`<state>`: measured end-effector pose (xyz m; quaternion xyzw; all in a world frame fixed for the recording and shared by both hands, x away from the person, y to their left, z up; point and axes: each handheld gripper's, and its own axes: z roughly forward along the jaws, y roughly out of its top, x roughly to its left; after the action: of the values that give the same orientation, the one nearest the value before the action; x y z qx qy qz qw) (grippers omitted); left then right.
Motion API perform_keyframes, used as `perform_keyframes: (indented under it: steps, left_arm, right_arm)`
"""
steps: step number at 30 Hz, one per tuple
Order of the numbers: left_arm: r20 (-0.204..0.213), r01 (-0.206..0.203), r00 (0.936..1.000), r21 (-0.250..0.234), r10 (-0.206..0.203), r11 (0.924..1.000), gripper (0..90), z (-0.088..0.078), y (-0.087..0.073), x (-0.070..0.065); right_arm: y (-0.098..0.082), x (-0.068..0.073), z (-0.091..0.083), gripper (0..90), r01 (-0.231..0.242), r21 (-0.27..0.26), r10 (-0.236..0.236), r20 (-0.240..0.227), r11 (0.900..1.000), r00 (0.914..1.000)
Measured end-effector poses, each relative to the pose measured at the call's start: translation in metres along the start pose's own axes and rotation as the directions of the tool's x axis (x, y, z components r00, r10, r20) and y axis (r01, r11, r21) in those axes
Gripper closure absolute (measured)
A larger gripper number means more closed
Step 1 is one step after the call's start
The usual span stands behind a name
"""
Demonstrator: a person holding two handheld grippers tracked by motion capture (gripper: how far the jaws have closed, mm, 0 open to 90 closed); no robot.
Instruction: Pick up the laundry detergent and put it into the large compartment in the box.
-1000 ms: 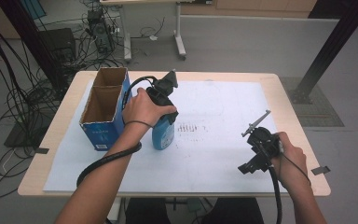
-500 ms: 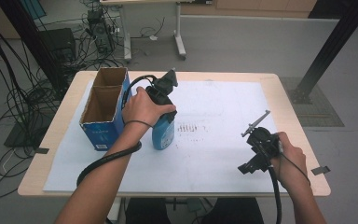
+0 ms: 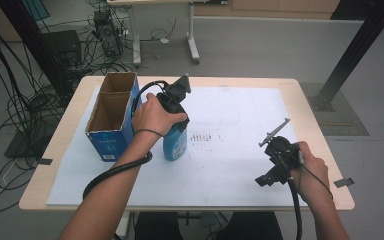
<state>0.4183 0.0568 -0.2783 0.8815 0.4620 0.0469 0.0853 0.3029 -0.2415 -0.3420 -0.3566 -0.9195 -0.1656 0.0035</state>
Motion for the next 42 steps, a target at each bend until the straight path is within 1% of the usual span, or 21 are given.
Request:
perform_keyframes:
  steps: [19,42]
  left_arm:
    - [0.002,0.001,1.0000,0.000,-0.001,1.0000,37.3,0.0001,-0.0002,0.0004]
    - [-0.003,0.004,1.0000,-0.007,-0.004,1.0000,37.2,0.0001,-0.0012,-0.0006]
  right_arm:
    - [0.0022,0.0007,0.0000,5.4,0.005,0.007,-0.005,0.006,1.000,1.0000]
    - [0.0027,0.0006,-0.0008,5.4,0.007,0.002,-0.007,0.006,1.000,1.0000]
